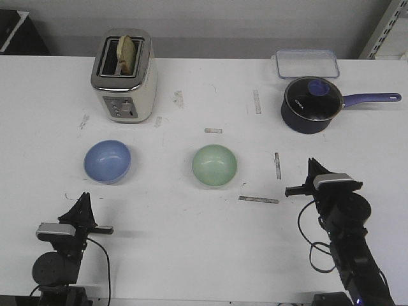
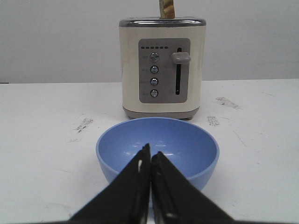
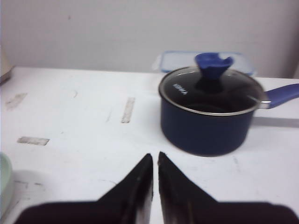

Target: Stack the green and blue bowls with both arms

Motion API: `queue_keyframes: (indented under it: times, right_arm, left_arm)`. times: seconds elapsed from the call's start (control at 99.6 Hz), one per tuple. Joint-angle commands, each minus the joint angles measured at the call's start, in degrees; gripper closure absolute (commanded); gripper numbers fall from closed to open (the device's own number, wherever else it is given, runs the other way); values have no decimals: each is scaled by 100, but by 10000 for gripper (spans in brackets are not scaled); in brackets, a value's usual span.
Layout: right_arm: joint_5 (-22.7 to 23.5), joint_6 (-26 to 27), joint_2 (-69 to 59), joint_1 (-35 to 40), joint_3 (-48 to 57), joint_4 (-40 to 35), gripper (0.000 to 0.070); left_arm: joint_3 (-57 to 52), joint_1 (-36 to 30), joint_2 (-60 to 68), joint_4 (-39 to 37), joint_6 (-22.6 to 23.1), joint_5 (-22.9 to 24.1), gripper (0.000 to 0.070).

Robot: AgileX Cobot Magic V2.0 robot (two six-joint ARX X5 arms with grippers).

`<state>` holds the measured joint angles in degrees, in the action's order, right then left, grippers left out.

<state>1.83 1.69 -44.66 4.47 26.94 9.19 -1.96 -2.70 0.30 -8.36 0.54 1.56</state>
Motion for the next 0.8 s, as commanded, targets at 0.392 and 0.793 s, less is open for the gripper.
queue_keyframes:
  times: [0.392,0.793]
  right_arm:
    - [-7,-26,1991,-315,-579,-614,688]
    - [-28,-28,2981,-315,-579,-540,687]
  left_arm:
    - [125,7,-11,-70,9,15,697]
    - [125,7,-11,-70,9,15,697]
